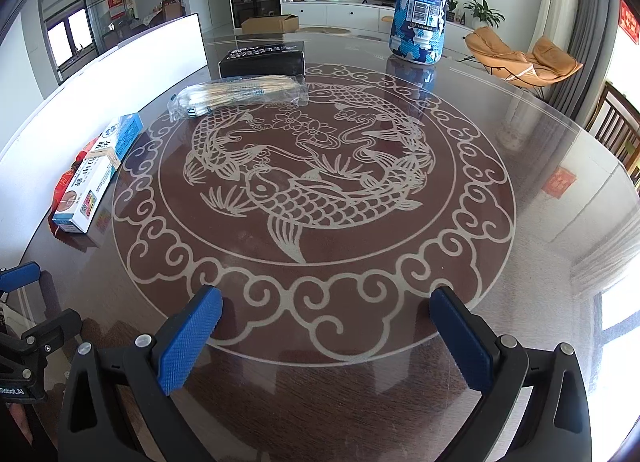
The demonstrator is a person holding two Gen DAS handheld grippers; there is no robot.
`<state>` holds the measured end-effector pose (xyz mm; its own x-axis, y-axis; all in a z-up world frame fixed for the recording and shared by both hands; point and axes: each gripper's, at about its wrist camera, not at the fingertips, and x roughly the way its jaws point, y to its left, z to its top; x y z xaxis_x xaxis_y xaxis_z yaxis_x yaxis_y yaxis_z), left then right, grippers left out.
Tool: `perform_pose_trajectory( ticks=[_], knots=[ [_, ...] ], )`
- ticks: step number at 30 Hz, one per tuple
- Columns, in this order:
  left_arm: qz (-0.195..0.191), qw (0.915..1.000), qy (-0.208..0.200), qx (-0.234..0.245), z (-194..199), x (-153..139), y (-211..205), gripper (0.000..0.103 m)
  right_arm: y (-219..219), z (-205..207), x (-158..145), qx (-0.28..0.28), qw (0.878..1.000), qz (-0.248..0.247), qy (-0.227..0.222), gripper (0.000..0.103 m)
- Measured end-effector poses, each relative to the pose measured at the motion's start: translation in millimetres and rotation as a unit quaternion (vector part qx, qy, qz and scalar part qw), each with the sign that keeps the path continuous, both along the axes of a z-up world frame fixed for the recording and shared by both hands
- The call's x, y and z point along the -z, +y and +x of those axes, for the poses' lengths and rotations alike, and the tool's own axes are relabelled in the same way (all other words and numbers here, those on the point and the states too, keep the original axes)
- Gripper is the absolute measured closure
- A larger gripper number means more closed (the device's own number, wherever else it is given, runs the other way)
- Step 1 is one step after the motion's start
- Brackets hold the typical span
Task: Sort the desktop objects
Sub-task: 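Grasp the blue-white nail cream box with the right gripper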
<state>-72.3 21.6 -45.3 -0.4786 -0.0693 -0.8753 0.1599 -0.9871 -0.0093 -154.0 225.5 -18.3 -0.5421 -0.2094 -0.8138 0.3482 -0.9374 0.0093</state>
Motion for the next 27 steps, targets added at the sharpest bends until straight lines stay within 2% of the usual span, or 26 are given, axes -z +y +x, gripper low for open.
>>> perform_pose_trajectory(
  ticks=[3, 6, 8, 10, 13, 14, 15, 18, 19, 20, 22, 23, 27],
  knots=[
    [0.001, 0.9998, -0.004, -0.021, 3, 0, -6, 0.0, -16, -16, -11, -0.04, 0.996, -0.082, -0.016, 0.0],
    [-0.004, 0.9996, -0.006, -0.027, 2, 2, -8, 0.0, -63, -43, -23, -0.104, 0.986, -0.123, -0.042, 0.0],
    [-0.004, 0.9996, -0.006, -0.027, 2, 2, -7, 0.0, -103, -63, -23, -0.157, 0.974, -0.141, -0.082, 0.0],
    [-0.004, 0.9996, -0.005, -0.026, 2, 2, -7, 0.0, -141, -77, -22, -0.194, 0.966, -0.137, -0.105, 0.001],
    [-0.005, 0.9997, -0.004, -0.025, 2, 3, -6, 0.0, -187, -87, -14, -0.241, 0.955, -0.11, -0.134, 0.019],
    [-0.005, 0.9997, -0.004, -0.025, 2, 3, -6, 0.0, -199, -88, -8, -0.25, 0.953, -0.089, -0.148, 0.02],
    [-0.005, 0.9997, -0.003, -0.026, 1, 3, -6, 0.0, -207, -85, -10, -0.256, 0.955, -0.071, -0.129, 0.02],
    [-0.005, 0.9996, 0.0, -0.029, 0, 3, -4, 0.0, -223, -80, -8, -0.264, 0.957, -0.025, -0.118, 0.02],
    [-0.006, 0.9996, 0.0, -0.029, 0, 3, -4, 0.0, -225, -76, -9, -0.267, 0.958, -0.011, -0.107, 0.024],
    [-0.006, 0.9996, 0.001, -0.029, 0, 3, -3, 0.0, -225, -72, -10, -0.27, 0.958, -0.004, -0.099, 0.034],
    [-0.006, 0.9996, 0.001, -0.029, -1, 3, -2, 0.0, -219, -68, -14, -0.267, 0.959, -0.016, -0.097, 0.05],
    [-0.006, 0.9996, 0.001, -0.029, -1, 3, -1, 0.0, -213, -67, -15, -0.258, 0.961, -0.023, -0.098, 0.053],
    [-0.006, 0.9996, 0.0, -0.029, -2, 3, 0, 0.0, -169, -61, -19, -0.216, 0.973, -0.024, -0.073, 0.054]
  ],
)
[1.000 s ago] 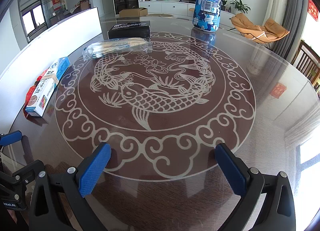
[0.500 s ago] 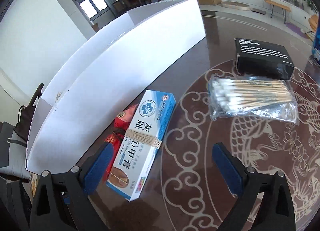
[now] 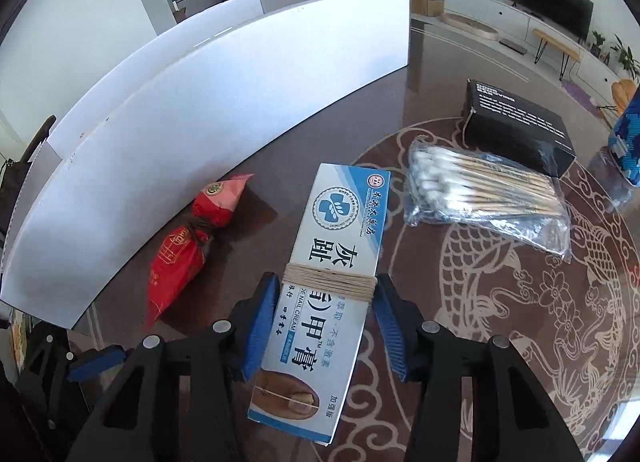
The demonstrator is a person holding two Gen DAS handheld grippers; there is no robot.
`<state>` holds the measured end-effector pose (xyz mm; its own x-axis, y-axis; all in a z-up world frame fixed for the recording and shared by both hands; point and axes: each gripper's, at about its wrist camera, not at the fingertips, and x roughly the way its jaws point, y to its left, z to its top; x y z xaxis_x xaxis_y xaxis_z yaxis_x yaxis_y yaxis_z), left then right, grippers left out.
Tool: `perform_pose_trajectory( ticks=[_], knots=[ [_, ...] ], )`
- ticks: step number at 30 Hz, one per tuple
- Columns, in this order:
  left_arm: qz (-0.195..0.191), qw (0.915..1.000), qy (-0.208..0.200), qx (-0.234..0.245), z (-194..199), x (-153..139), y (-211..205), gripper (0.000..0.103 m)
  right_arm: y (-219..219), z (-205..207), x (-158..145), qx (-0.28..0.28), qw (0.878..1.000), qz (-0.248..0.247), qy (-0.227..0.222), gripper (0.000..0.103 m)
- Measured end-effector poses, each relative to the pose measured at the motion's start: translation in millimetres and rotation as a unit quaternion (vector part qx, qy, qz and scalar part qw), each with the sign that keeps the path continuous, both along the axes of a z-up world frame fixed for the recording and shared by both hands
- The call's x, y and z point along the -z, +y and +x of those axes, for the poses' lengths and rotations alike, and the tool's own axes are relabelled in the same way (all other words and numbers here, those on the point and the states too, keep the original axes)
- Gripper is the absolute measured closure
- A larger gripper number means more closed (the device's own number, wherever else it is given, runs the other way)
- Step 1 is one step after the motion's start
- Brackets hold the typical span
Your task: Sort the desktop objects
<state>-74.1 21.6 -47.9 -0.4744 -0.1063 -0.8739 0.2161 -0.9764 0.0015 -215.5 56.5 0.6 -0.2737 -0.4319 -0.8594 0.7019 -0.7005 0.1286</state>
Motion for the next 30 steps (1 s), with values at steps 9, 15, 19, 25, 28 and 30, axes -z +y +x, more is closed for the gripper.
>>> perform_pose_trajectory(
  ticks=[9, 15, 19, 25, 28, 30],
  knots=[
    [0.012, 0.9994, 0.03, 0.01, -2, -13, 1, 0.0, 165, 66, 3, 0.109, 0.99, 0.026, 0.083, 0.056],
    [-0.025, 0.9991, 0.024, 0.025, -39, -15, 2, 0.0, 195, 94, 10, 0.134, 0.986, 0.007, 0.099, 0.055],
    [-0.022, 0.9997, 0.009, 0.007, -66, -12, -11, 0.0, 196, 92, 11, 0.137, 0.986, 0.009, 0.099, 0.05],
    [0.003, 0.9998, -0.015, -0.012, -102, -2, -31, 0.0, 194, 91, 13, 0.132, 0.986, 0.008, 0.096, 0.046],
    [0.008, 0.9998, -0.016, -0.007, -115, -1, -35, 0.0, 194, 89, 12, 0.132, 0.987, 0.007, 0.095, 0.045],
    [0.02, 0.9997, -0.006, 0.016, -119, -3, -33, 0.0, 194, 89, 12, 0.132, 0.987, 0.007, 0.095, 0.045]
  ],
)
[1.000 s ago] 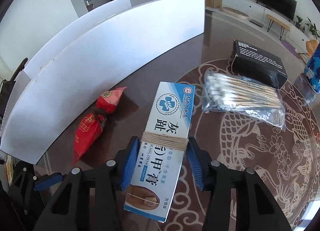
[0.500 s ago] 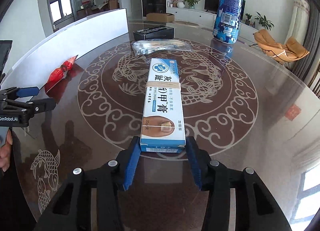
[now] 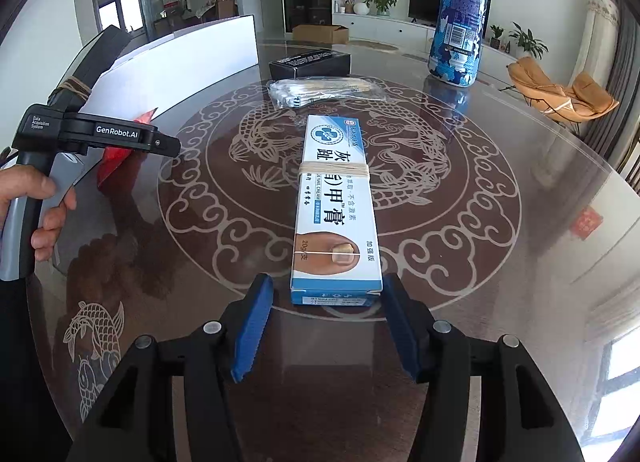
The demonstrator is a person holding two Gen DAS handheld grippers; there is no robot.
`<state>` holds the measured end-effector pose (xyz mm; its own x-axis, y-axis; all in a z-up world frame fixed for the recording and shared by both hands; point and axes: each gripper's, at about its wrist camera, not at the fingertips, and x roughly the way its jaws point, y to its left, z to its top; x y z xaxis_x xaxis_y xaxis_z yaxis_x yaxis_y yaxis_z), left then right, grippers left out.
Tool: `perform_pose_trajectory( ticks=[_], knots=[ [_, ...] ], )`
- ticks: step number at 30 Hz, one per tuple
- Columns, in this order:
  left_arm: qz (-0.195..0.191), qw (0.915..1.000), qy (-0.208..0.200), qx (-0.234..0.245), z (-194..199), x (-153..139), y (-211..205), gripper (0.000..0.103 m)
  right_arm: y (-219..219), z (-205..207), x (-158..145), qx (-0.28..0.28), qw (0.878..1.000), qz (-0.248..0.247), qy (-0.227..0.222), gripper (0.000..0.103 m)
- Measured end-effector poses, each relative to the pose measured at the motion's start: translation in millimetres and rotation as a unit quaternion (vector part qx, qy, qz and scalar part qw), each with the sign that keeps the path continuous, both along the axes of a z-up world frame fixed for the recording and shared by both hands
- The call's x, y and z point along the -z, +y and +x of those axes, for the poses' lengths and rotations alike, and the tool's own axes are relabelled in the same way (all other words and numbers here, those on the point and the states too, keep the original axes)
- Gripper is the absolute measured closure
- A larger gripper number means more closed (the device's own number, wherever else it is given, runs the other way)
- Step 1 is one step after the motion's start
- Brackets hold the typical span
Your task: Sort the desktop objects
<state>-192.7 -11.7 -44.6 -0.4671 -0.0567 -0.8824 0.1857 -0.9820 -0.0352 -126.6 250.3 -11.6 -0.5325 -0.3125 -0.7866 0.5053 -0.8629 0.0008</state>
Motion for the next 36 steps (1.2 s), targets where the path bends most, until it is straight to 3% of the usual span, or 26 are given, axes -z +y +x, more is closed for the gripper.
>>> perform_pose_trajectory(
  ticks=[2, 5, 7, 9, 12, 13, 14, 16, 18, 20, 21, 27, 29, 36],
  knots=[
    [-0.013, 0.9993, 0.023, 0.025, 4, -5, 7, 0.037, 0, -1, 0, 0.0, 1.0, 0.0, 0.0, 0.045],
    [-0.011, 0.9976, 0.04, 0.055, 13, -8, 18, 0.062, 0, -1, 0, 0.0, 1.0, 0.0, 0.0, 0.045],
    [0.012, 0.9963, 0.048, 0.07, 24, -10, 24, 0.069, 0, -1, 0, 0.0, 1.0, 0.0, 0.0, 0.045],
    [0.03, 0.9943, 0.056, 0.086, 41, -11, 34, 0.069, 0, -1, 0, 0.0, 1.0, 0.0, 0.0, 0.045],
    [0.019, 0.9918, 0.077, 0.101, 69, -9, 49, 0.069, 0, -1, 0, 0.0, 1.0, 0.0, 0.0, 0.045],
    [0.014, 0.9913, 0.082, 0.102, 75, -8, 52, 0.068, -1, -1, 0, -0.004, 1.0, -0.002, -0.002, 0.038],
    [0.01, 0.9913, 0.083, 0.102, 79, -8, 53, 0.068, -3, 0, 1, -0.013, 1.0, -0.004, -0.005, 0.022],
    [0.004, 0.9916, 0.08, 0.101, 81, -8, 54, 0.067, -9, -1, 5, -0.026, 1.0, 0.009, -0.015, 0.008],
    [0.002, 0.9924, 0.081, 0.092, 81, -7, 52, 0.058, -13, 2, 5, -0.031, 0.999, 0.017, -0.009, 0.007],
    [-0.002, 0.9934, 0.079, 0.083, 81, -6, 50, 0.036, -12, 1, 5, -0.027, 0.999, 0.018, -0.008, 0.007],
    [-0.005, 0.9935, 0.08, 0.08, 80, -6, 50, 0.033, -11, 1, 5, -0.022, 1.0, 0.018, -0.008, 0.007],
    [-0.033, 0.9934, 0.071, 0.084, 81, -2, 55, 0.029, -5, 0, 1, 0.003, 1.0, 0.018, 0.007, 0.007],
    [-0.039, 0.9931, 0.07, 0.085, 82, -2, 56, 0.023, -3, -1, 0, -0.005, 1.0, 0.005, 0.001, 0.007],
    [-0.026, 0.9945, 0.067, 0.075, 81, 0, 50, 0.017, -20, -35, -1, 0.006, 1.0, 0.023, -0.013, 0.007]
  ],
)
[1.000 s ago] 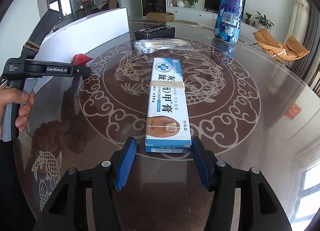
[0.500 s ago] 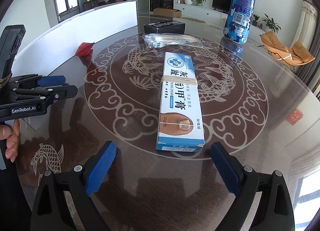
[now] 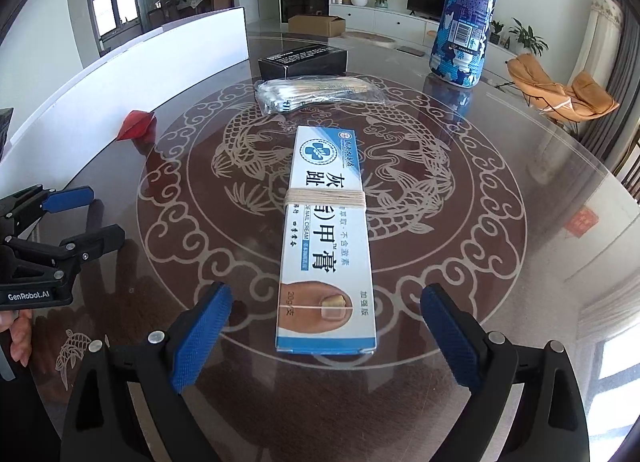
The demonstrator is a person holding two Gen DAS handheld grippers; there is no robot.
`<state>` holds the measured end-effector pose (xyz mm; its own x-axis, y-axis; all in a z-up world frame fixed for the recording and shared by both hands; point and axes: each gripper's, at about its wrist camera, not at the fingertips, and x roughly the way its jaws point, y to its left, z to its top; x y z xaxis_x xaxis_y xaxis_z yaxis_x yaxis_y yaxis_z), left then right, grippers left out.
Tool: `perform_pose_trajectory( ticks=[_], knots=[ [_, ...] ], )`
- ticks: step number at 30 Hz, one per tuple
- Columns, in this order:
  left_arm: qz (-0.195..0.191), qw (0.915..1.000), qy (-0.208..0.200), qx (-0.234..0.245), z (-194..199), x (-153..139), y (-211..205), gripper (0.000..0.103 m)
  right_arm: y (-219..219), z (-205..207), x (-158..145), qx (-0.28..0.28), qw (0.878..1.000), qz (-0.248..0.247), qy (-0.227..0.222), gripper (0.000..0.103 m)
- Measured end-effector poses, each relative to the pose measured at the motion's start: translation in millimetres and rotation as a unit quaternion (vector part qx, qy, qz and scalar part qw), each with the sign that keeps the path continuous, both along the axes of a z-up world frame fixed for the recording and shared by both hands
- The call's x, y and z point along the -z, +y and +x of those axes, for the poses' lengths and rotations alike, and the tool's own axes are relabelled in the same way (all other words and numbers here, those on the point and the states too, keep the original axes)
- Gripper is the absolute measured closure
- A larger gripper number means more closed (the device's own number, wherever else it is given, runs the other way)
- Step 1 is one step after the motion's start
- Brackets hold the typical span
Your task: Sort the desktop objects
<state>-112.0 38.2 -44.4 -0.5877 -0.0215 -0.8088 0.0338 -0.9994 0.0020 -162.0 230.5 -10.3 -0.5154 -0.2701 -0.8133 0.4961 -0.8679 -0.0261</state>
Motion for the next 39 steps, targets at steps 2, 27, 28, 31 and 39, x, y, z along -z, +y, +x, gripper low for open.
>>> perform_pose_trajectory(
  ticks=[2, 27, 28, 31, 39],
  knots=[
    [0.0, 1.0, 0.0, -0.002, 0, 0, -1, 0.016, -8, -14, 1, -0.002, 1.0, 0.001, -0.01, 0.007],
    [0.039, 0.9976, -0.022, -0.053, 22, -3, -19, 0.01, -183, -77, -52, -0.118, 0.99, 0.054, 0.051, 0.007],
    [0.047, 0.997, -0.022, -0.057, 24, -4, -22, 0.01, -194, -84, -44, -0.13, 0.99, 0.052, 0.026, 0.008],
    [0.072, 0.9952, -0.012, -0.065, 29, -8, -29, 0.01, -215, -82, -21, -0.207, 0.975, 0.019, -0.075, 0.026],
    [0.07, 0.9937, 0.019, -0.085, 34, -17, -33, 0.01, -114, -31, -54, -0.137, 0.989, -0.048, -0.006, 0.017]
  ],
)
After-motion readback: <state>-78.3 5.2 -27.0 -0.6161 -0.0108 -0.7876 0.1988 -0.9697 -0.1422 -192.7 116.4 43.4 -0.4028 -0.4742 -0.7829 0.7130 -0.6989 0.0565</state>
